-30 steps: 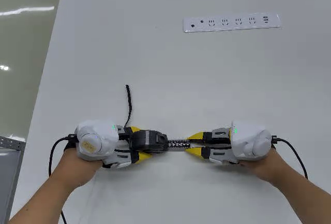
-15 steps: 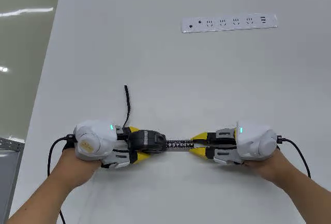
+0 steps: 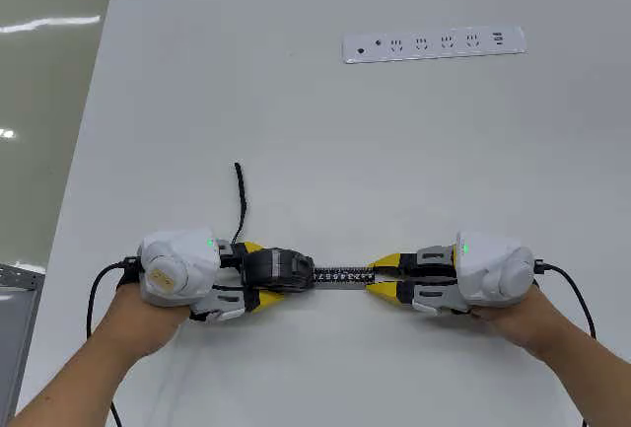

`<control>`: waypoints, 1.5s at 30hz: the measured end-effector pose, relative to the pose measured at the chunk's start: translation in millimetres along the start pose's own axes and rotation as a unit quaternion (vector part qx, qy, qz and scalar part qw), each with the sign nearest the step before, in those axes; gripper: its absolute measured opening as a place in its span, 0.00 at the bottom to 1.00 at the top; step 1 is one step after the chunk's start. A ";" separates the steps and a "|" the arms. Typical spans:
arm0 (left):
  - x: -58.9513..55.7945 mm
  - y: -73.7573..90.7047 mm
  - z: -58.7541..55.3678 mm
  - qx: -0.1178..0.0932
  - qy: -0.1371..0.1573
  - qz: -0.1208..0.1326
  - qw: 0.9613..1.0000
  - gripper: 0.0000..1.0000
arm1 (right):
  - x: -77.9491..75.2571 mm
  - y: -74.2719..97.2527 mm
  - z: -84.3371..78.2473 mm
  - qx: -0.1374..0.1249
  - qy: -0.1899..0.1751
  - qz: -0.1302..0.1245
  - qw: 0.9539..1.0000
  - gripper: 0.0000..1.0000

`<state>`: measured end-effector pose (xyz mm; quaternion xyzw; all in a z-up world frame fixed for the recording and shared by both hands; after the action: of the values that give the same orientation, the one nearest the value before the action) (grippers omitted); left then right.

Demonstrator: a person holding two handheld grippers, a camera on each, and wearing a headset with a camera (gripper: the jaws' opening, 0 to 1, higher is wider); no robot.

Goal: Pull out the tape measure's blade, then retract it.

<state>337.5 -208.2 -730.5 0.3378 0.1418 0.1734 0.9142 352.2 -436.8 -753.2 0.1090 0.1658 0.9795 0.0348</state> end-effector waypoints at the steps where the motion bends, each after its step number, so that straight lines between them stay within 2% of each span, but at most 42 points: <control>1: -0.1 0.0 0.0 0.000 0.000 0.000 1.000 0.33 | -0.1 0.7 -0.4 0.000 0.000 0.000 1.000 0.10; 28: -0.4 0.2 0.9 -0.001 0.002 0.000 1.000 0.33 | -2.4 23.6 -6.6 -0.005 -0.028 -0.011 1.000 0.09; 45: -0.3 0.0 0.4 -0.002 0.000 0.001 1.000 0.33 | -4.4 41.0 -11.2 -0.007 -0.031 -0.020 0.999 0.09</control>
<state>337.4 -208.5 -730.1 0.3357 0.1412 0.1742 0.9149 352.6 -479.4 -750.7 0.1359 0.1596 0.9759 0.0601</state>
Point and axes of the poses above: the centre of the closed fingertips' face, and the gripper's own axes: y roughly backward along the fingers, x roughly to its left, z roughly out of its top, the point moved 7 cm from there along y, roughly backward along the fingers, and after that the axes turned 1 degree about -x, right-handed, at the moved point
